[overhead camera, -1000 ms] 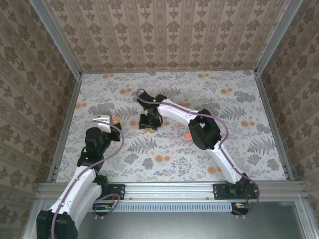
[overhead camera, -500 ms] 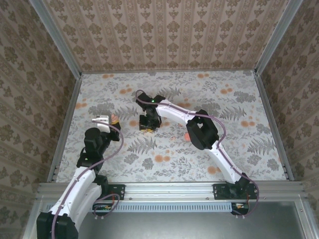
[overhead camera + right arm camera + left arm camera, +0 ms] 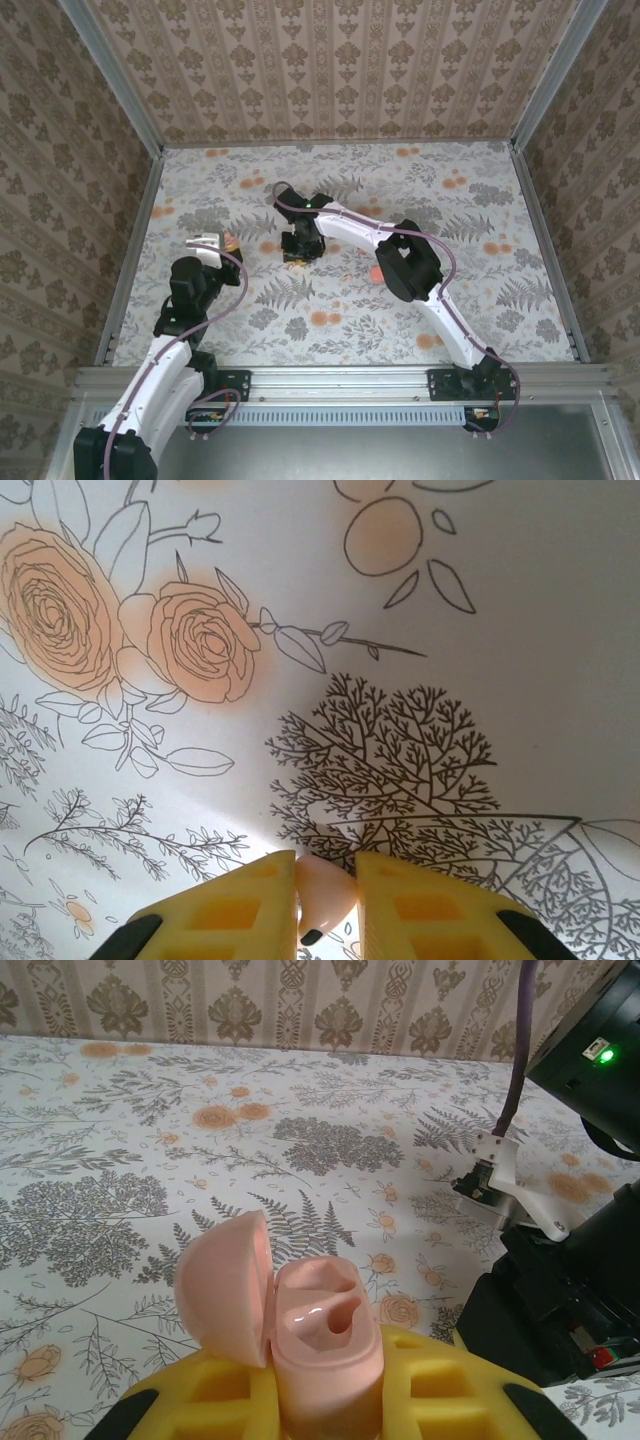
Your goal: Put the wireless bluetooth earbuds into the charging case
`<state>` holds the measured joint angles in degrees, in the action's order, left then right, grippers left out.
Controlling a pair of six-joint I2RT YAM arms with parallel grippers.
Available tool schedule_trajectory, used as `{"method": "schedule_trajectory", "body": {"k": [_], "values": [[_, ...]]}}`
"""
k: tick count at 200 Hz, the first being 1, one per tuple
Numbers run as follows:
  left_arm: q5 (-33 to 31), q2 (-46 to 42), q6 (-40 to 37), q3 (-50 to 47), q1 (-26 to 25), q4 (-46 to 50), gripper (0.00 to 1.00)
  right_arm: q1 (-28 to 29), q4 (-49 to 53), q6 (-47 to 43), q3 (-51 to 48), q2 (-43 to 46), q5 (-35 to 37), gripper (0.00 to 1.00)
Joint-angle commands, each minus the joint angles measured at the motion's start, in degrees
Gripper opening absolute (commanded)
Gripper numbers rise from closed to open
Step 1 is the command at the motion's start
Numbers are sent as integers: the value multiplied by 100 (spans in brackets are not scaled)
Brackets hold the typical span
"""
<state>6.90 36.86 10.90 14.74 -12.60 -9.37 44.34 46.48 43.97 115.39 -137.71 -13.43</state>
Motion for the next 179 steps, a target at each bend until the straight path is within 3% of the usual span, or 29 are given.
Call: {"method": "schedule_trajectory", "body": {"k": [1, 54, 92, 139, 179], "values": [[253, 79, -88, 89, 56, -47, 19, 20, -598, 194, -613, 514, 327, 19], [720, 309, 46, 116, -35, -269, 19, -95, -2107, 226, -2281, 1721, 495, 16], [1143, 944, 111, 87, -410, -1069, 20, -282, -3449, 51, -3737, 2767, 666, 16], [1403, 2151, -343, 231, -1009, -1923, 19, -580, -4557, -659, -4966, 3837, 686, 16], [2053, 3011, -1130, 402, -1306, -2904, 19, -774, -4985, -1161, -5652, 4596, 709, 17]]}}
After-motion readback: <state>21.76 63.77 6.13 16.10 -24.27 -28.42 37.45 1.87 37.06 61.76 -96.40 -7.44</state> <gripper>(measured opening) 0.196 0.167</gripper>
